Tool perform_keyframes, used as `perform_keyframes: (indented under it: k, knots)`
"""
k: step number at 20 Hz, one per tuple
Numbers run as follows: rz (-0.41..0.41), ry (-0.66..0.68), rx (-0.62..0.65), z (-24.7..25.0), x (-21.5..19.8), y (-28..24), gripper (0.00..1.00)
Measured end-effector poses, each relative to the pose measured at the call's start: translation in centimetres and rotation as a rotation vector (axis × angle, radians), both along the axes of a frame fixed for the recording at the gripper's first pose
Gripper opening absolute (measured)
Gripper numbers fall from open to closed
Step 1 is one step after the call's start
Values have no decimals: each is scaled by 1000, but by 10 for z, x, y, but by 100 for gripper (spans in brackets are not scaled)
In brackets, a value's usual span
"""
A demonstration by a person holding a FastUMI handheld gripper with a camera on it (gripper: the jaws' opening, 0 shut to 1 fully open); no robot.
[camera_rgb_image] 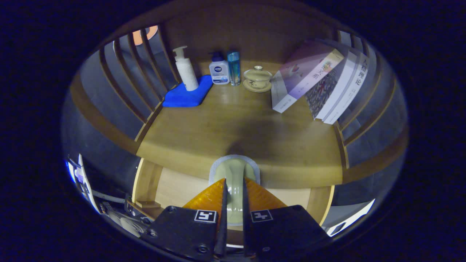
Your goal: Pull open the drawer, take out the items inside it, and place them on the countertop above the cabinet.
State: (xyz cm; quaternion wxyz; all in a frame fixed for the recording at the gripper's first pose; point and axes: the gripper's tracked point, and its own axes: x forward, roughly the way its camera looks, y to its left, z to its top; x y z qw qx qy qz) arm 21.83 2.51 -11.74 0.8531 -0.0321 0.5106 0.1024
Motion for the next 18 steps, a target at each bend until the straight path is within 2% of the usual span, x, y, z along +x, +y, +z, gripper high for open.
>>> perform_keyframes:
  k: [9, 12, 18]
  knots:
    - [-50, 2, -8, -19, 78, 5, 21]
    - [-68, 12, 6, -24, 85, 7, 23]
    - [-48, -7, 56, -25, 85, 5, 26]
